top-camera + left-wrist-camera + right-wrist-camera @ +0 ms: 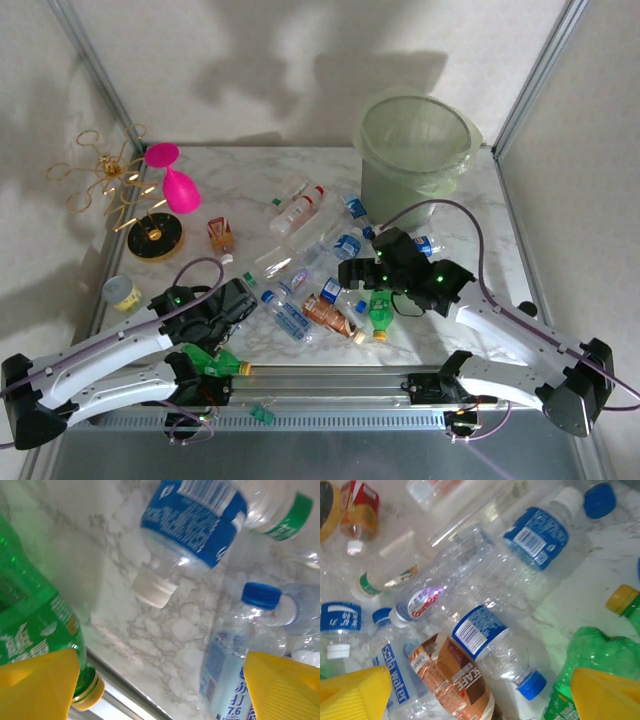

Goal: Put the plastic bottles in the bin

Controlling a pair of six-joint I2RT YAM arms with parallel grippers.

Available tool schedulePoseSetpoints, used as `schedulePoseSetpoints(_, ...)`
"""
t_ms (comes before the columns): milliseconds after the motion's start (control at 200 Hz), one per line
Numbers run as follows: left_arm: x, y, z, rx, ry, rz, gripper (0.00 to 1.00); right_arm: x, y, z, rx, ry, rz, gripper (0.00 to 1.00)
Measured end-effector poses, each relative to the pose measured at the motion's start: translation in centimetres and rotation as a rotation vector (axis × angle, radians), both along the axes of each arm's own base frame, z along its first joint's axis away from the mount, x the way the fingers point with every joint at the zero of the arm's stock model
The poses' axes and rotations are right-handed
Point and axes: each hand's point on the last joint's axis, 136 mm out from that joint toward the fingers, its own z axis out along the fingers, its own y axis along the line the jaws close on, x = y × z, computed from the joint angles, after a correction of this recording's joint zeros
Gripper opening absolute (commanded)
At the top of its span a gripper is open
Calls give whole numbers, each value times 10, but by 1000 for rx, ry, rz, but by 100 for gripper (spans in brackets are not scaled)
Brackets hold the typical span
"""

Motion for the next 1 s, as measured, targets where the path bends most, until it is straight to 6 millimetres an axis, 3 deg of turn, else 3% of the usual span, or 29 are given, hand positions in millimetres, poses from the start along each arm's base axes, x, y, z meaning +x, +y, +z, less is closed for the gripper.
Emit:
schedulePoseSetpoints(155,-19,6,-11,14,69,43,82,-10,13,-15,-74,-4,67,92)
schedulePoseSetpoints(401,-31,11,-4,78,148,72,85,-6,15,-39,-228,-47,68,91)
schedulePoseSetpoints(771,-57,4,-21,171,298,-10,85,12,9,-17,-299,-186,-6,91)
schedulePoseSetpoints(996,-59,-2,-39,118,293,-18,84,14,4,1,-260,-231,-31,92)
